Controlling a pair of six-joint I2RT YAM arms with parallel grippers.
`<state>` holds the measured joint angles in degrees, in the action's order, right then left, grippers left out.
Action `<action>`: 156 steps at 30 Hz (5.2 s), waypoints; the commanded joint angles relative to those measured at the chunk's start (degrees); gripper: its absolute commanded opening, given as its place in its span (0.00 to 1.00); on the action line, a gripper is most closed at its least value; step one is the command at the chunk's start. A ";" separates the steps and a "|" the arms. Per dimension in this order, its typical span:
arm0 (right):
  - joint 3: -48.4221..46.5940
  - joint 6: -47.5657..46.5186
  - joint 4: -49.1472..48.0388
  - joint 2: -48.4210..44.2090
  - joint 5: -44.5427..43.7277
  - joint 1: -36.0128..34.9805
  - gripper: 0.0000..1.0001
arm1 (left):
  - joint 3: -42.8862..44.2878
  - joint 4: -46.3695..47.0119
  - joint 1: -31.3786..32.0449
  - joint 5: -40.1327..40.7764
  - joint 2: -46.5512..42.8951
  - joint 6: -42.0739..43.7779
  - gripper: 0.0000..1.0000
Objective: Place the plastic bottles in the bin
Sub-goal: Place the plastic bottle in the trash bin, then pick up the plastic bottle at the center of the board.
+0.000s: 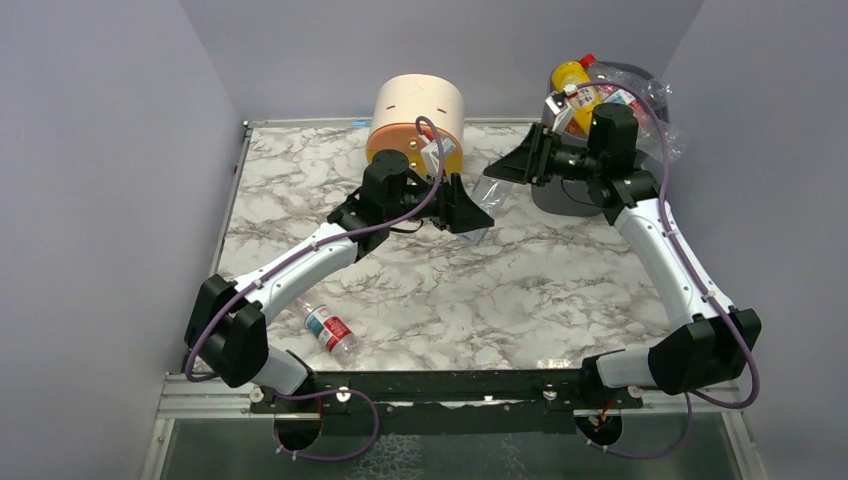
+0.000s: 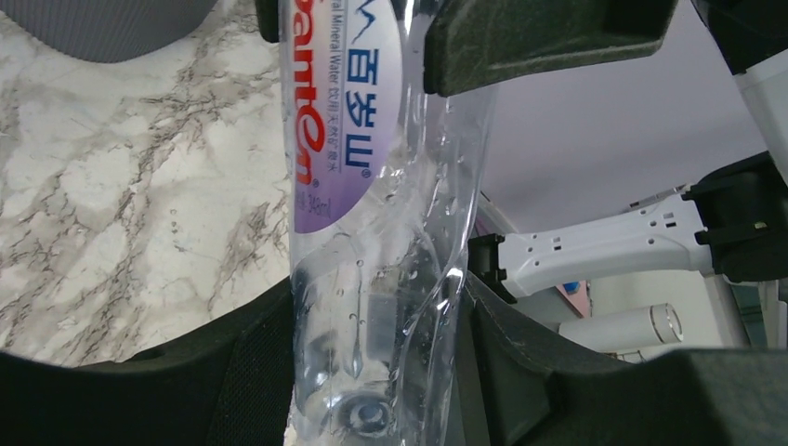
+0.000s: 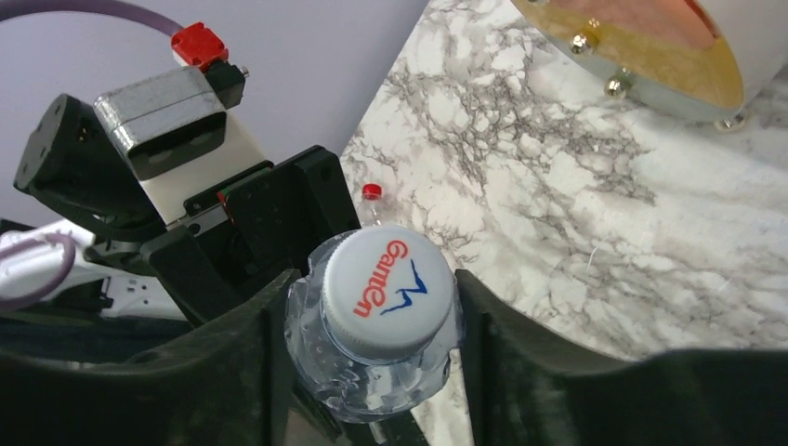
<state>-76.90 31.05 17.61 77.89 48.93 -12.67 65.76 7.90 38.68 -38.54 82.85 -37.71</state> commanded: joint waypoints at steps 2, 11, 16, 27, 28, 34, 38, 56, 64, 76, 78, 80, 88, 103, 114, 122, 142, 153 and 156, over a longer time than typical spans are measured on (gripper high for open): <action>-1.66 -0.01 -1.06 0.84 -0.77 -0.34 0.41 | 0.02 3.25 0.96 -1.50 1.06 0.28 0.61; -11.85 -2.85 3.61 4.10 -10.80 -0.31 0.30 | 14.31 -15.51 -0.40 7.47 0.77 12.12 0.99; -22.31 -6.50 9.27 8.32 -20.18 0.36 0.29 | 18.95 -22.15 -5.73 8.75 -0.50 12.98 0.99; -39.77 -4.26 10.97 14.30 -33.60 15.82 0.27 | 9.63 -20.92 -18.22 3.41 -9.35 9.96 0.99; -39.77 -3.63 9.38 14.12 -35.44 16.82 0.27 | 8.97 -20.75 -18.46 3.13 -9.48 9.97 0.99; -34.54 -0.83 -2.48 11.66 -48.70 19.63 0.26 | 5.41 -19.00 -19.29 0.93 -10.32 9.50 0.99; -33.11 0.01 -6.80 13.00 -55.42 19.87 0.24 | 4.67 -19.33 -19.96 0.05 -10.47 10.20 0.99; -31.62 -1.68 -17.01 21.01 -68.90 20.05 0.22 | 2.53 -17.67 -21.76 -3.11 -8.16 11.08 0.99; -35.92 -5.26 -14.98 25.20 -69.55 19.98 0.24 | 2.21 -16.82 -21.80 -3.50 -7.54 10.86 0.99; -38.11 -8.60 -7.98 29.40 -67.67 18.95 0.26 | 2.14 -16.01 -21.89 -4.03 -6.75 10.59 0.99; -39.39 -8.92 -6.29 30.49 -67.40 18.83 0.26 | 2.05 -15.80 -21.89 -4.16 -6.55 10.40 0.99; -38.99 -9.38 -6.28 30.58 -66.99 18.63 0.26 | 2.09 -15.68 -21.89 -4.17 -6.40 10.34 0.99; -45.68 -12.42 -1.07 36.34 -67.69 16.02 0.26 | 2.05 -15.26 -21.89 -4.37 -5.84 9.90 0.99; -39.74 -13.80 -2.92 32.39 -69.31 14.86 0.57 | 2.41 -15.43 -21.89 -4.34 -5.59 9.93 0.99; -44.03 -13.06 0.92 29.16 -68.63 15.75 0.92 | 2.62 -16.84 -21.89 -3.69 -5.87 10.18 0.99; -47.83 -11.36 3.34 25.73 -66.01 18.78 0.97 | 2.56 -18.57 -21.89 -2.33 -6.71 10.21 0.99; -40.25 -8.15 8.40 12.31 -39.65 19.52 0.99 | 4.58 -35.91 -23.48 13.03 -11.64 7.13 0.99; -16.81 -6.05 2.59 -1.23 -21.25 16.92 1.00 | 3.73 -58.42 -23.47 35.55 -16.48 -5.95 0.99; -11.32 -5.63 0.88 -3.20 -17.48 16.70 1.00 | 4.12 -63.85 -23.48 39.29 -17.43 -10.13 0.99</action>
<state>-93.54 24.23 22.00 77.80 22.83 4.25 68.79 -45.15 15.44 -9.89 67.88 -39.94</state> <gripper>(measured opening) 0.995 0.990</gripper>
